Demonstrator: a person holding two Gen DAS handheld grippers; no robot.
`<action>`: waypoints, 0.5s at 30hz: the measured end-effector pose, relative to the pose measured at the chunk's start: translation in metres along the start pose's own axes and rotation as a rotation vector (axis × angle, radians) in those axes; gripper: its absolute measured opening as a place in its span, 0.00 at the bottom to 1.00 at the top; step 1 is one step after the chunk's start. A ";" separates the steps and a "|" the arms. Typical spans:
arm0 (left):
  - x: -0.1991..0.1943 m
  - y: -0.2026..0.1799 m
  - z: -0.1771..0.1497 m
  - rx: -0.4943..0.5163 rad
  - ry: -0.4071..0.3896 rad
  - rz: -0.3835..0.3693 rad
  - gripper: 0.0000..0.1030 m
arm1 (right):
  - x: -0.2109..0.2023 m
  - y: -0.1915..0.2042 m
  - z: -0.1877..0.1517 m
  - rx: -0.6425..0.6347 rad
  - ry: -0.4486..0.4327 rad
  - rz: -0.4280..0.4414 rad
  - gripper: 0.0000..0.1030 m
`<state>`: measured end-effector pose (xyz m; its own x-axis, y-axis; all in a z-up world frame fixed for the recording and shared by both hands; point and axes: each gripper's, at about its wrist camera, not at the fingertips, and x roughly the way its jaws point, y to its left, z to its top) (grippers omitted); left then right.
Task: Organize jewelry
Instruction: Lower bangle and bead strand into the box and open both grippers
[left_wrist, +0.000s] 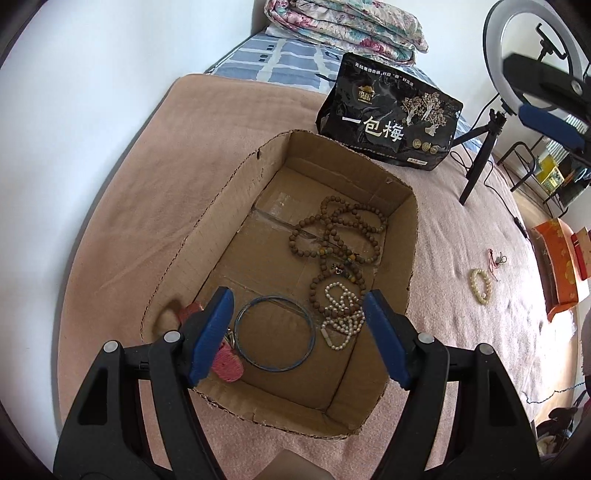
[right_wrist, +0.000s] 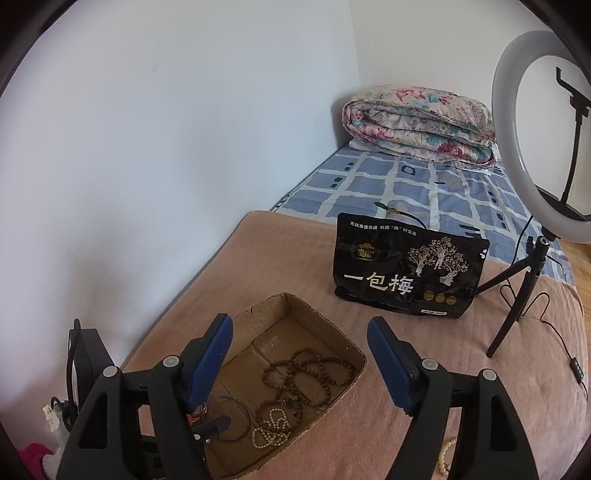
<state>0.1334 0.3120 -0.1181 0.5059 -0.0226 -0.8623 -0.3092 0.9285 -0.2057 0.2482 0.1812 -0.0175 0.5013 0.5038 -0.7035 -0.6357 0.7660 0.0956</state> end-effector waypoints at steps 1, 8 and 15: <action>-0.001 -0.001 0.000 -0.001 -0.006 0.002 0.73 | -0.003 -0.002 -0.001 0.002 -0.004 -0.003 0.75; -0.016 -0.011 0.002 0.005 -0.050 0.003 0.73 | -0.031 -0.022 -0.004 0.023 -0.025 -0.033 0.76; -0.031 -0.027 0.004 0.006 -0.109 -0.004 0.73 | -0.063 -0.043 -0.015 0.033 -0.051 -0.076 0.79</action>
<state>0.1289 0.2888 -0.0838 0.5917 0.0143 -0.8060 -0.3022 0.9308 -0.2054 0.2346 0.1103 0.0120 0.5769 0.4625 -0.6733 -0.5752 0.8152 0.0672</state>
